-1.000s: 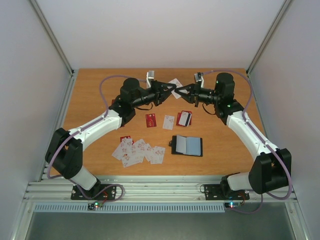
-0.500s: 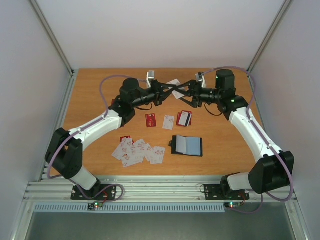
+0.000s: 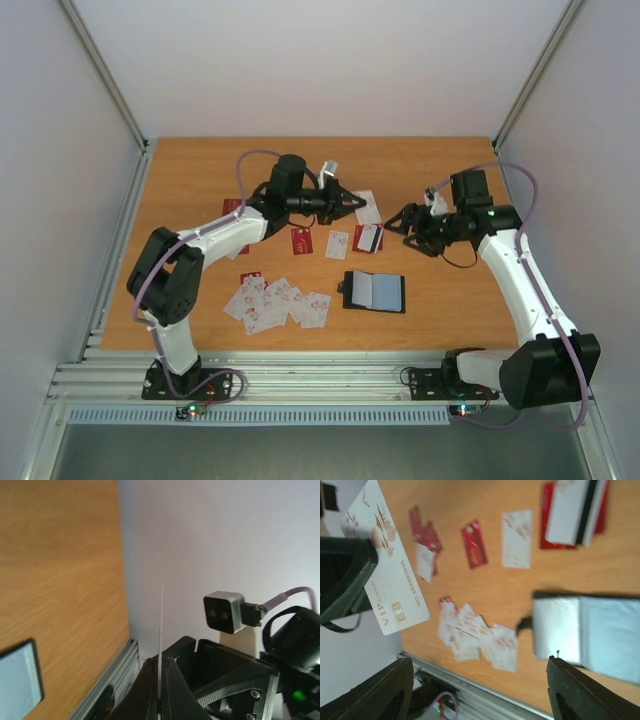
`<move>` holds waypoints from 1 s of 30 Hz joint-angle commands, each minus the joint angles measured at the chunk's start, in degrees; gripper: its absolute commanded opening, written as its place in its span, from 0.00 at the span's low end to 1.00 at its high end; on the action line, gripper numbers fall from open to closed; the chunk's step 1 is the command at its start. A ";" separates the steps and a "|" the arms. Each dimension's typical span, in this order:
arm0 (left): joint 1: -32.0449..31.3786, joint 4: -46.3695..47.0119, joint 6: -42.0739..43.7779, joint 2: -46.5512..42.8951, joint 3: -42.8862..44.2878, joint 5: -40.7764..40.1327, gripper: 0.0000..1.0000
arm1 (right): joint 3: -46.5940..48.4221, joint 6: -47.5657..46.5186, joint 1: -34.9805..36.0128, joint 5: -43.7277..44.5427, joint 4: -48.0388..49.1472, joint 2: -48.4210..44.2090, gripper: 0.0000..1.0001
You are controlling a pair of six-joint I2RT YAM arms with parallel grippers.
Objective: Put the credit cards into the card holder
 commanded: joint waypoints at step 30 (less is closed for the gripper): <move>-9.22 -32.10 33.61 15.50 3.37 11.68 0.00 | -25.90 0.99 -4.77 5.61 4.36 5.81 0.45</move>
